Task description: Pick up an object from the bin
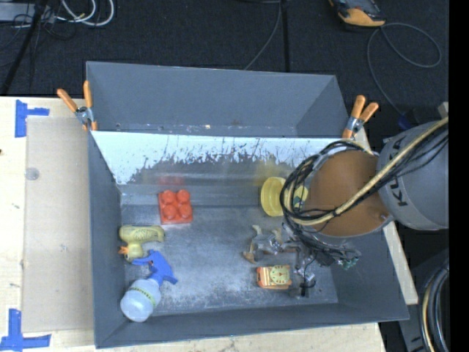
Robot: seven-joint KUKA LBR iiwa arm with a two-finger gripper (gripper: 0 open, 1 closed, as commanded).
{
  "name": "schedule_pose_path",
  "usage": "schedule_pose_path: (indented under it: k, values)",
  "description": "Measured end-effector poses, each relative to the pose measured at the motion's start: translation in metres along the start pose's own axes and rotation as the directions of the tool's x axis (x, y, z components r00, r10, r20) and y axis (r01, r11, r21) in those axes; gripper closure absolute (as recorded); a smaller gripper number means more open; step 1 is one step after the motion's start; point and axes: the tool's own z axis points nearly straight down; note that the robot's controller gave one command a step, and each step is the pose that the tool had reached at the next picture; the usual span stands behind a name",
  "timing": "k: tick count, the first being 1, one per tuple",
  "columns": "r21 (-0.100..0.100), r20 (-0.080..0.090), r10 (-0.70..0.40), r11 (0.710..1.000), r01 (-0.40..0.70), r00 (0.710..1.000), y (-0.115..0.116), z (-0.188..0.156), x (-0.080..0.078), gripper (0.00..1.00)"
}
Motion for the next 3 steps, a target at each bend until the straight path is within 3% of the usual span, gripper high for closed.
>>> schedule_pose_path:
  k: [1,3]
  values:
    - [-0.002,-0.002,0.173,0.985,-0.173,0.985,0.0218,0.0002,0.0170,1.00]
    - [-0.006,-0.009,0.170,0.985,-0.170,0.985,0.0237,-0.0070,0.0187,1.00]
